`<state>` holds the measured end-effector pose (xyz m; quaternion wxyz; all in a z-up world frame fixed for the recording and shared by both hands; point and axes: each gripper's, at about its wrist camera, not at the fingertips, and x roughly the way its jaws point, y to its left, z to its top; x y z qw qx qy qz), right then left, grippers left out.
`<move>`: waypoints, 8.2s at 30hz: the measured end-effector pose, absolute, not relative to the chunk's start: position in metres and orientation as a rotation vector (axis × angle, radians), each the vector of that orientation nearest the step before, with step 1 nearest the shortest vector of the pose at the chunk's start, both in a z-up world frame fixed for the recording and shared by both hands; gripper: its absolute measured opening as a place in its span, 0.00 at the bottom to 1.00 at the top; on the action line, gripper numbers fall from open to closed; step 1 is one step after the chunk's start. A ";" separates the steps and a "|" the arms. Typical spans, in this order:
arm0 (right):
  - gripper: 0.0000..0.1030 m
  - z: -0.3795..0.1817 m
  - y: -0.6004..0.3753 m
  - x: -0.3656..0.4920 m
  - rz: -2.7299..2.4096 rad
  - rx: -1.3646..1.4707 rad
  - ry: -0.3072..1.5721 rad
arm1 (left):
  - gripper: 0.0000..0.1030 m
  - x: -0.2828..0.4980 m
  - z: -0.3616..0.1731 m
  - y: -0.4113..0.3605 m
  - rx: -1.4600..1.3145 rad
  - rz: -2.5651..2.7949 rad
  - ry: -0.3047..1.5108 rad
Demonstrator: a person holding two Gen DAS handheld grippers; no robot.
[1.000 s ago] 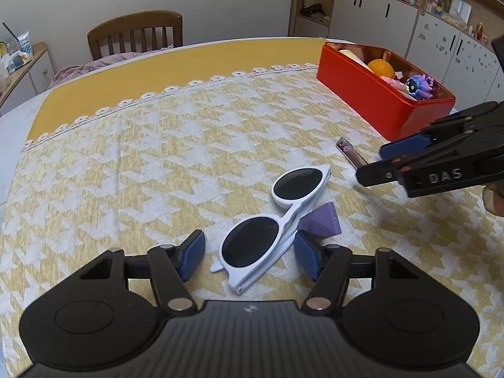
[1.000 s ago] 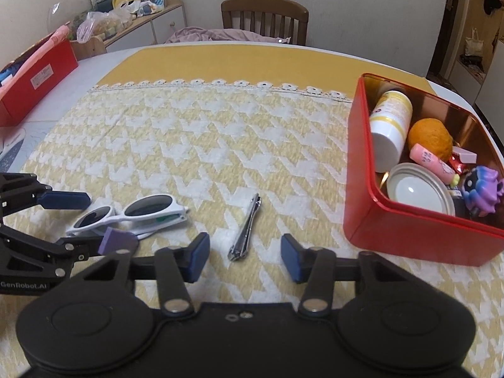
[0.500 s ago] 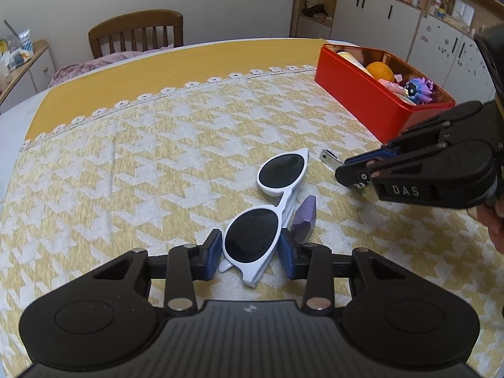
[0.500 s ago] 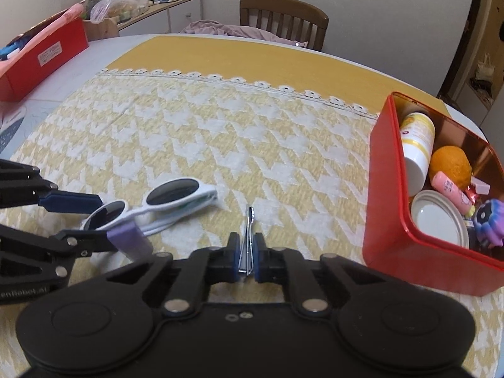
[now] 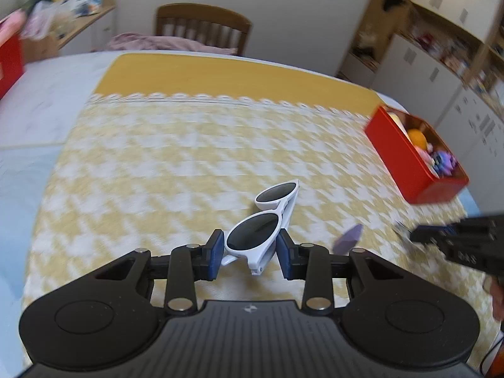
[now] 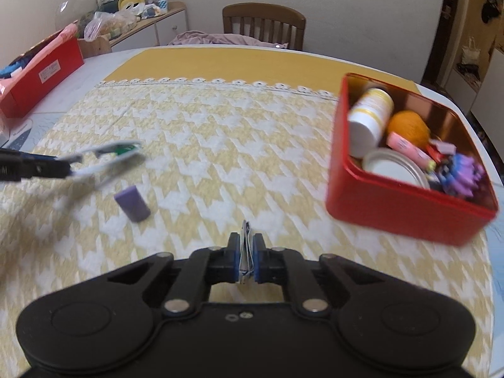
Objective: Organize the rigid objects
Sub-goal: 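Grasp the white sunglasses with the left tool while the right tool grasps the nail clipper, then lift the sunglasses and nail clipper off the table with both tools, then carry the sunglasses and nail clipper into the red box and release both, then move both tools back over the green push pin and purple eraser, then grasp the green push pin with the left tool while the right tool grasps the purple eraser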
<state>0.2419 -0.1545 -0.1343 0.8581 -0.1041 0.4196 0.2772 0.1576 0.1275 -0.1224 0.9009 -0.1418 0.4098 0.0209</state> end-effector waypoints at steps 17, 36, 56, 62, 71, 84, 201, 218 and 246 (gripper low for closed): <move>0.00 -0.121 -0.201 0.220 0.567 -0.107 0.891 | 0.33 0.121 -0.109 0.139 -0.393 0.121 0.820; 0.51 -0.152 -0.186 0.218 0.597 -0.200 0.947 | 0.53 0.109 -0.150 0.090 -0.127 0.079 0.894; 0.11 -0.153 -0.168 0.225 0.574 -0.246 0.910 | 0.32 0.139 -0.154 0.091 -0.090 0.121 0.866; 0.10 -0.150 -0.171 0.225 0.559 -0.220 0.912 | 0.28 0.141 -0.150 0.097 -0.154 0.143 0.877; 0.10 -0.126 -0.210 0.225 0.515 -0.072 0.873 | 0.26 0.143 -0.142 0.119 -0.373 0.177 0.912; 0.10 -0.102 -0.288 0.257 0.470 0.071 0.828 | 0.26 0.154 -0.112 0.115 -0.494 0.278 0.873; 1.00 -0.103 -0.135 0.193 0.713 -0.154 0.668 | 0.87 0.107 -0.110 0.081 -0.165 0.137 0.709; 0.57 -0.144 -0.073 0.214 0.740 -0.303 0.712 | 0.63 0.147 -0.156 0.099 -0.124 0.165 0.738; 0.19 -0.110 -0.102 0.217 0.763 -0.230 0.757 | 0.14 0.150 -0.113 0.070 -0.134 0.184 0.764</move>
